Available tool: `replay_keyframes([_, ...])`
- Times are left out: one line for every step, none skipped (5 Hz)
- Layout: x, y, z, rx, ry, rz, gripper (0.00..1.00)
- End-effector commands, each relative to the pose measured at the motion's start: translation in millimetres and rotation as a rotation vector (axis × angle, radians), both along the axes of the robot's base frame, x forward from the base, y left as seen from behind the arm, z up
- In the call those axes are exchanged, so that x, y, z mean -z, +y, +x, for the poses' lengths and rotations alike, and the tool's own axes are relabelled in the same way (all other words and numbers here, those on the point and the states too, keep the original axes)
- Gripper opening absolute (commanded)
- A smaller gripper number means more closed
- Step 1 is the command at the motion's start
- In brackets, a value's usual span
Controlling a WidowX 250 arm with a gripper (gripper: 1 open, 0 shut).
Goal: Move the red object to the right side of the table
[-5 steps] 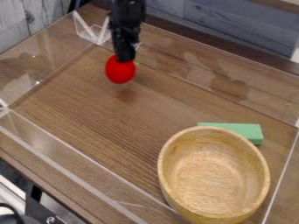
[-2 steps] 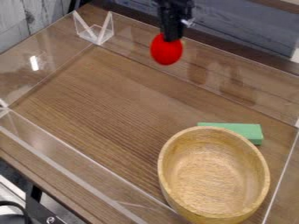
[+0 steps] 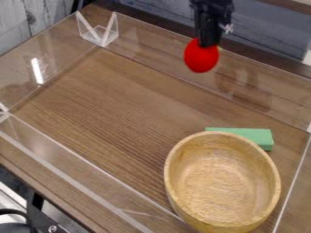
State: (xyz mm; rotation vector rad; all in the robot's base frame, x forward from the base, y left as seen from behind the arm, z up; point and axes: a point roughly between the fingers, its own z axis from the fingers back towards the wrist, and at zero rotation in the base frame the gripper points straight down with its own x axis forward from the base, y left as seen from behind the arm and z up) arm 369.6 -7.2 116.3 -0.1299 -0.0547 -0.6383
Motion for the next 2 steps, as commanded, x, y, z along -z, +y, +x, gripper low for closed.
replay_keyframes([-4.7,6.3,0.0,0.084,-0.05,-0.006,0.0])
replay_keyframes([-9.9,16.0,0.3,0.092,-0.072,-0.002,0.0])
